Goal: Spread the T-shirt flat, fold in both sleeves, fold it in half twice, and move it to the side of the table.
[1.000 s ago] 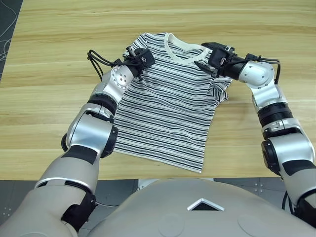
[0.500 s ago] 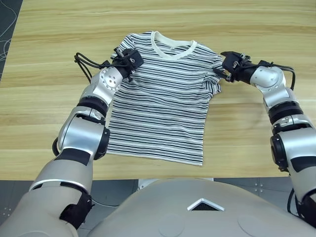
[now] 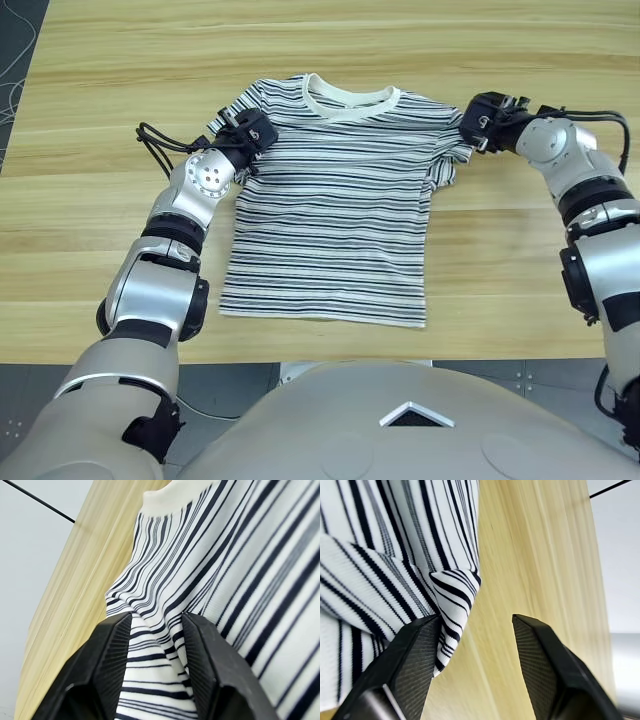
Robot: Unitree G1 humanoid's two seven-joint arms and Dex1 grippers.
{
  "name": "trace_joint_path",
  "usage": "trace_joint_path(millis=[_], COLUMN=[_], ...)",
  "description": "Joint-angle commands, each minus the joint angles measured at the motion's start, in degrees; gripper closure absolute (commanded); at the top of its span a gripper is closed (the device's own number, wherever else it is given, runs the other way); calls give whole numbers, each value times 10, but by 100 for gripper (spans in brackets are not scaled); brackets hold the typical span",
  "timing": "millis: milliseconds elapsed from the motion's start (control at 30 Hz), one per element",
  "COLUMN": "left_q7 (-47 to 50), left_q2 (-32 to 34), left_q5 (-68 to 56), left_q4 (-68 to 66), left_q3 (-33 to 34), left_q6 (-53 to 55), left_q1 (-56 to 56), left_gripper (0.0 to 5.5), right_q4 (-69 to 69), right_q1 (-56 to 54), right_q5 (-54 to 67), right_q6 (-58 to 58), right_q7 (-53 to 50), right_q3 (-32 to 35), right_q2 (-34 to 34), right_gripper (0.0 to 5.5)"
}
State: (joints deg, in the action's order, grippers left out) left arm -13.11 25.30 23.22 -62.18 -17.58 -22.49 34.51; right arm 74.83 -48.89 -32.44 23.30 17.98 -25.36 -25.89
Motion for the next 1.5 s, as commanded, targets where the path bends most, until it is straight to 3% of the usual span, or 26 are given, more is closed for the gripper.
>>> trace_joint_path(millis=[33, 267, 467, 600, 733, 867, 1100, 1500], left_q7=[-19, -25, -30, -32, -28, -29, -30, -32], left_q2=[9, 4, 8, 16, 16, 17, 17, 19], left_q5=[2, -3, -6, -9, -8, -9, -10, -13], left_q4=[4, 18, 37, 55, 55, 58, 57, 61], left_q3=[-4, -5, -2, 2, 2, 3, 3, 2], left_q6=[18, 17, 19, 21, 26, 28, 28, 26], left_q1=[-30, -33, -39, -43, -42, -44, -45, -51], left_gripper=[363, 363, 363, 363, 363, 363, 363, 363], right_q4=[8, -28, -48, -69, -163, -219, -225, -141], right_q1=[-34, -31, -23, 20, 94, 129, 141, 104], right_q5=[-45, -63, -31, 50, 228, 274, 258, 150], right_q6=[28, 191, 238, 270, 276, 237, 197, 188], right_q7=[-49, -97, -64, 43, 265, 342, 326, 200], right_q3=[-34, -57, -35, 7, 52, 63, 81, 62], right_q2=[-1, 11, 0, -11, -19, -32, -29, -27], right_gripper=[287, 287, 287, 287, 287, 287, 287, 287])
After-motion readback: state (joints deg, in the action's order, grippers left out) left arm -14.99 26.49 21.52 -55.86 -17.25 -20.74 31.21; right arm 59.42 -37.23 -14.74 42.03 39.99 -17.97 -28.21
